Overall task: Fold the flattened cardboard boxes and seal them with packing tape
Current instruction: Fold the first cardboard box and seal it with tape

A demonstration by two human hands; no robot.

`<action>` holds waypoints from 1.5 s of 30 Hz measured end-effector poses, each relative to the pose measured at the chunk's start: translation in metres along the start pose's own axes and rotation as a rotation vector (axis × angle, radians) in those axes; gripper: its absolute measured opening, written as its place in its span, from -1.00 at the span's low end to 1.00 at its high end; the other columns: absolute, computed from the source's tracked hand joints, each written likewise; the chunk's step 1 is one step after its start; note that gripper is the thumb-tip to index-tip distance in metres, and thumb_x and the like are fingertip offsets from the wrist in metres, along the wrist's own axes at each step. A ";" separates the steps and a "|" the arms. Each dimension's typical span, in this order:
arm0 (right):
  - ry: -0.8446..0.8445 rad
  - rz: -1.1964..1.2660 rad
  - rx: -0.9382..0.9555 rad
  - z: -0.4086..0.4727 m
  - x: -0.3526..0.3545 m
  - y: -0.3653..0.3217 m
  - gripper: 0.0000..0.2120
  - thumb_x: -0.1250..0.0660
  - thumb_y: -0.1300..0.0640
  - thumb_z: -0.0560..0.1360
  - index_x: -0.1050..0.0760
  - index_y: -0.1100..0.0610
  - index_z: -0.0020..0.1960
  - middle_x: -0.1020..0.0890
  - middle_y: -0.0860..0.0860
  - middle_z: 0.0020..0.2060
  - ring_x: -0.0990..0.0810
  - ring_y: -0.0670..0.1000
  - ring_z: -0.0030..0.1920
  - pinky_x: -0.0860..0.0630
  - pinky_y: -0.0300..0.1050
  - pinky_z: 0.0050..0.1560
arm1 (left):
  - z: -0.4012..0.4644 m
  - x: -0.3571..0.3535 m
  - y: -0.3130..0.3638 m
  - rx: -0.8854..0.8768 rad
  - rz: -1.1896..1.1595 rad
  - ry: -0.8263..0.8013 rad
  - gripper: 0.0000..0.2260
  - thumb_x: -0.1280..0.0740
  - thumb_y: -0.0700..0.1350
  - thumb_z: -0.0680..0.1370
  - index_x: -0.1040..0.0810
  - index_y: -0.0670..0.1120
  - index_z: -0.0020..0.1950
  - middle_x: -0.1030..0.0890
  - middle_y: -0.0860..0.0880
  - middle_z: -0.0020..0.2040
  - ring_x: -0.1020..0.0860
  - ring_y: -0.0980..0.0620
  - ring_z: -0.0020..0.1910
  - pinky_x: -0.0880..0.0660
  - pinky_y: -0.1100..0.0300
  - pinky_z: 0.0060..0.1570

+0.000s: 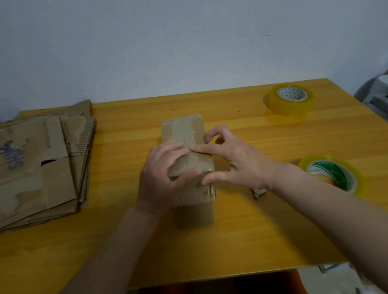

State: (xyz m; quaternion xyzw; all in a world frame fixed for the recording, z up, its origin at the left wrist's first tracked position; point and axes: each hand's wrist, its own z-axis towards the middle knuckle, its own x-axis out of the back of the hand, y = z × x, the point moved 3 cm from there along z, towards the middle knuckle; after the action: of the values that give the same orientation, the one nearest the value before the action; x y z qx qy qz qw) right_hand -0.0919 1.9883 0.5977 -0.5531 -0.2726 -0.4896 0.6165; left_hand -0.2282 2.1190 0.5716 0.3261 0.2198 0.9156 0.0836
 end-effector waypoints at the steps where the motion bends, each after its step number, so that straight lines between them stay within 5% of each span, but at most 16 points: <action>1: -0.005 -0.077 0.047 0.003 0.001 0.001 -0.27 -0.18 -0.45 0.35 -0.33 -0.12 0.42 -0.24 -0.05 0.21 -0.34 -0.03 0.14 -0.49 -0.05 0.11 | 0.001 0.001 -0.002 -0.030 0.034 -0.012 -0.39 -0.27 0.33 0.47 -0.65 -0.21 0.10 -0.62 -0.13 0.11 -0.50 0.01 0.17 -0.30 0.36 0.26; 5: 0.043 -0.162 0.122 0.011 -0.008 0.006 -0.22 -0.22 -0.44 0.35 -0.24 -0.06 0.45 -0.21 -0.01 0.29 -0.28 0.03 0.25 -0.43 -0.03 0.18 | 0.003 0.004 -0.009 -0.077 0.106 -0.063 -0.35 -0.30 0.33 0.43 -0.62 -0.21 0.18 -0.60 -0.13 0.13 -0.48 -0.03 0.16 -0.30 0.33 0.26; 11: 0.118 0.111 0.043 0.010 -0.040 0.005 -0.11 -0.35 -0.30 0.35 -0.10 0.11 0.48 0.03 0.02 0.54 0.11 -0.02 0.54 -0.13 -0.01 0.48 | 0.001 -0.001 -0.014 -0.143 0.120 0.032 -0.37 -0.33 0.31 0.45 -0.63 -0.26 0.11 -0.62 -0.15 0.10 -0.53 -0.05 0.15 -0.39 0.18 0.24; 15: 0.286 0.157 0.058 0.011 -0.051 0.001 -0.17 -0.31 -0.33 0.38 -0.13 0.14 0.42 -0.12 0.11 0.51 0.03 0.05 0.55 -0.14 0.06 0.50 | 0.000 -0.010 -0.003 -0.048 0.011 0.240 -0.54 -0.19 0.09 0.63 -0.66 -0.28 -0.06 -0.65 -0.17 -0.01 -0.59 -0.08 0.05 -0.48 0.05 0.12; 19: 0.293 0.128 0.036 0.008 -0.052 0.000 -0.18 -0.26 -0.37 0.39 -0.12 0.10 0.43 -0.14 0.11 0.51 0.00 0.06 0.55 -0.16 0.09 0.49 | 0.001 -0.012 0.006 0.082 -0.070 0.329 -0.64 -0.14 -0.09 0.62 -0.65 -0.26 -0.13 -0.66 -0.15 -0.06 -0.60 -0.08 0.03 -0.44 0.18 0.16; 24: 0.128 0.000 -0.018 -0.011 -0.043 -0.015 -0.05 -0.20 -0.35 0.40 0.08 0.14 0.55 0.10 0.01 0.56 0.19 -0.06 0.54 0.02 -0.04 0.54 | 0.004 0.011 0.024 0.423 0.104 0.152 -0.68 -0.25 0.03 0.56 -0.60 -0.12 0.18 -0.44 -0.15 0.33 -0.37 -0.07 0.33 -0.36 0.13 0.22; 27: 0.140 0.213 0.048 -0.026 -0.036 -0.028 -0.36 -0.06 -0.07 0.53 -0.06 0.16 0.54 -0.04 0.05 0.55 0.09 -0.06 0.55 0.08 -0.18 0.52 | 0.011 0.017 0.042 0.632 0.321 -0.210 -0.28 -0.11 0.39 0.50 -0.28 -0.05 0.49 -0.17 -0.14 0.53 -0.19 -0.14 0.47 -0.28 -0.05 0.33; 29: 0.300 0.389 -0.010 -0.027 -0.023 -0.023 -0.50 0.01 0.05 0.54 -0.32 0.16 0.43 -0.33 0.05 0.45 -0.20 -0.04 0.49 -0.11 -0.12 0.50 | 0.016 0.015 0.050 0.621 0.491 -0.479 -0.06 -0.06 0.54 0.38 -0.11 -0.07 0.55 -0.20 -0.15 0.50 -0.27 -0.16 0.42 -0.30 -0.08 0.34; 31: 0.438 0.359 -0.120 -0.019 -0.005 -0.017 -0.56 0.01 0.06 0.59 -0.40 0.13 0.38 -0.43 0.00 0.36 -0.32 -0.06 0.42 -0.22 -0.09 0.45 | 0.020 0.015 0.053 0.593 0.558 -0.573 -0.03 -0.15 0.53 0.35 -0.08 -0.08 0.54 -0.30 -0.15 0.40 -0.35 -0.14 0.31 -0.36 -0.02 0.25; 35: 0.147 -0.048 -0.297 0.013 0.012 -0.014 -0.48 -0.01 -0.07 0.65 -0.13 0.15 0.53 -0.15 0.02 0.53 -0.03 0.00 0.54 0.07 -0.10 0.52 | 0.020 0.018 0.057 0.550 0.478 -0.623 -0.12 -0.27 0.41 0.36 -0.10 -0.02 0.52 -0.30 -0.10 0.35 -0.34 -0.11 0.27 -0.38 0.01 0.16; 37: -0.008 -0.170 -0.351 0.029 0.010 -0.010 -0.42 0.00 -0.14 0.63 -0.09 0.17 0.54 -0.16 0.08 0.52 -0.08 0.07 0.52 -0.02 -0.07 0.48 | 0.015 0.020 0.059 0.524 0.439 -0.644 -0.15 -0.28 0.37 0.38 -0.07 0.02 0.53 -0.25 -0.07 0.40 -0.30 -0.10 0.31 -0.36 0.01 0.21; 41: -0.037 -0.136 -0.364 0.048 0.014 -0.005 -0.60 -0.08 -0.07 0.63 -0.44 0.17 0.28 -0.53 0.13 0.22 -0.46 0.15 0.21 -0.41 0.02 0.14 | 0.005 0.028 0.060 0.515 0.345 -0.657 -0.20 -0.30 0.30 0.42 -0.05 0.06 0.55 -0.14 -0.04 0.49 -0.18 -0.08 0.41 -0.26 0.02 0.32; 45: -0.009 -0.014 -0.460 0.045 0.021 0.003 -0.62 -0.16 -0.11 0.60 -0.51 0.16 -0.15 -0.54 0.06 -0.24 -0.46 0.09 -0.18 -0.27 -0.08 -0.31 | -0.004 0.038 0.056 0.549 0.081 -0.474 -0.05 -0.47 0.21 0.33 -0.01 0.10 0.56 -0.15 0.08 0.46 -0.19 0.04 0.39 -0.30 0.01 0.35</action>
State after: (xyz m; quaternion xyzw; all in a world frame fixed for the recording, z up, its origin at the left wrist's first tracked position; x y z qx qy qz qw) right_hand -0.0727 2.0241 0.6254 -0.6792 -0.1604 -0.5407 0.4696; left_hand -0.2611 2.0791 0.6154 0.5480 0.4189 0.7240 0.0051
